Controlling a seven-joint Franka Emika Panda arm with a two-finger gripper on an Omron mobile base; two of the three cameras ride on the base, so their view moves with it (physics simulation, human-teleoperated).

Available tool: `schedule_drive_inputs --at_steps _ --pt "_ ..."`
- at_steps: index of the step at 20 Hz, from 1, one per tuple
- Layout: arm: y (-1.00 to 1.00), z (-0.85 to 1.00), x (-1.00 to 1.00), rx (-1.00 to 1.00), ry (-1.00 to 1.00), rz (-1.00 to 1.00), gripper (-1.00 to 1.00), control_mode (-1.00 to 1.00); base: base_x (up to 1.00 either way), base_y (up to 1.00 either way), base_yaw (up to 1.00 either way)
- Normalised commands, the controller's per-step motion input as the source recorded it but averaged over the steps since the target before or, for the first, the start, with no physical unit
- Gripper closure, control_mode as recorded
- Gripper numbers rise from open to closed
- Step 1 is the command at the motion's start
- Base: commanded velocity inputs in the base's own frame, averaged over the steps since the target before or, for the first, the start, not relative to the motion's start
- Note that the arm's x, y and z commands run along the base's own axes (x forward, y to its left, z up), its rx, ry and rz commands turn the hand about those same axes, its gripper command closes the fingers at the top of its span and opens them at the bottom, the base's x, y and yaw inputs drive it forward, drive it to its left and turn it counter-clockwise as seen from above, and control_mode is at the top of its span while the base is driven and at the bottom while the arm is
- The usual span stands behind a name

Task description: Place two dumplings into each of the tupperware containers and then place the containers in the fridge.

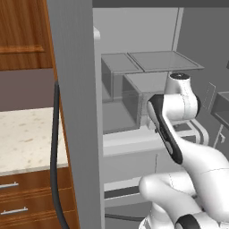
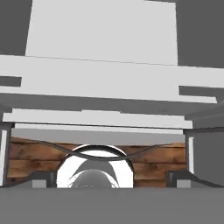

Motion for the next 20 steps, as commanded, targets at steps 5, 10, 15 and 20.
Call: schedule_drive_inputs --at_steps 5,10,15,20 --pt "-0.08 0.0 -0.55 0.03 -0.12 -0.26 -1.0 -1.0 0.0 0.0 0.0" --pt "-0.12 0.06 -0.64 0.08 -0.08 -0.05 -1.0 -1.0 0.0 0.0 0.0" --pt "0.11 0.24 -0.27 0.0 0.0 0.05 -1.0 -1.0 0.0 0.0 0.0" --pt "0.25 0.35 -0.15 0.0 0.0 0.03 -1.0 -1.0 0.0 0.0 0.0"
